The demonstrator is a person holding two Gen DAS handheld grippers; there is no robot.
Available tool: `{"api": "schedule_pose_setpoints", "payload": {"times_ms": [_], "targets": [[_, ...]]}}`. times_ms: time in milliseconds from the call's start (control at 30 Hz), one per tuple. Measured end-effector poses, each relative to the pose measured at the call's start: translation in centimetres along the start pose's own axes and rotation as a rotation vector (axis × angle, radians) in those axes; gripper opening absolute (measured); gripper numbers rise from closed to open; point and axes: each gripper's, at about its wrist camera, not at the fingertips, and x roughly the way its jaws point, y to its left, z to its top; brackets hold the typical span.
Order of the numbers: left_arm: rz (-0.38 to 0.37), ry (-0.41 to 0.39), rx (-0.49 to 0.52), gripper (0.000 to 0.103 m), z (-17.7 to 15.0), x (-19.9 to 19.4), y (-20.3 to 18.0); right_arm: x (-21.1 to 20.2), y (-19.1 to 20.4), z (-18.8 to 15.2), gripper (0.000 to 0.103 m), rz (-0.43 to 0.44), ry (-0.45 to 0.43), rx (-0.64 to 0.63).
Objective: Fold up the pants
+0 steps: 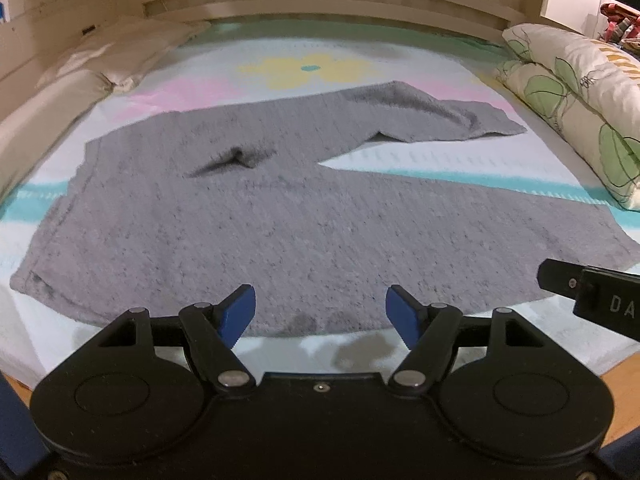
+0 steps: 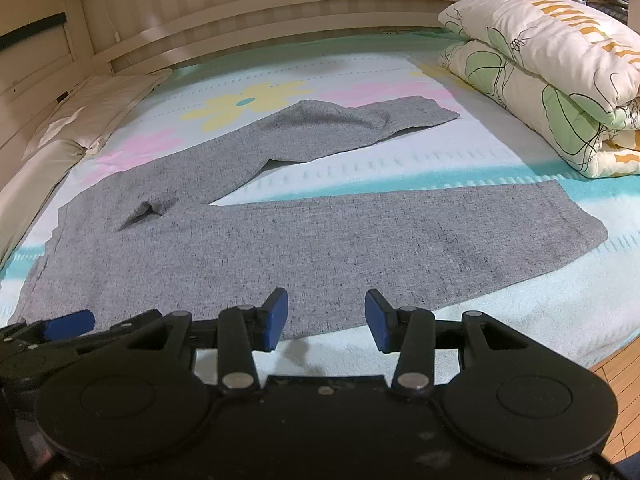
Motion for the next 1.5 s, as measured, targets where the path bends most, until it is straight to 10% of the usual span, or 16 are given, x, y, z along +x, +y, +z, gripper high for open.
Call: {"api": "schedule_pose_setpoints", "payload": {"times_ms": [1500], "targets": [[-0.019,0.05,0.014,0.073,-0.23,0.61,-0.21,0.23,-0.27,-0.12,0.046,0.018,0.016,0.018]]}}
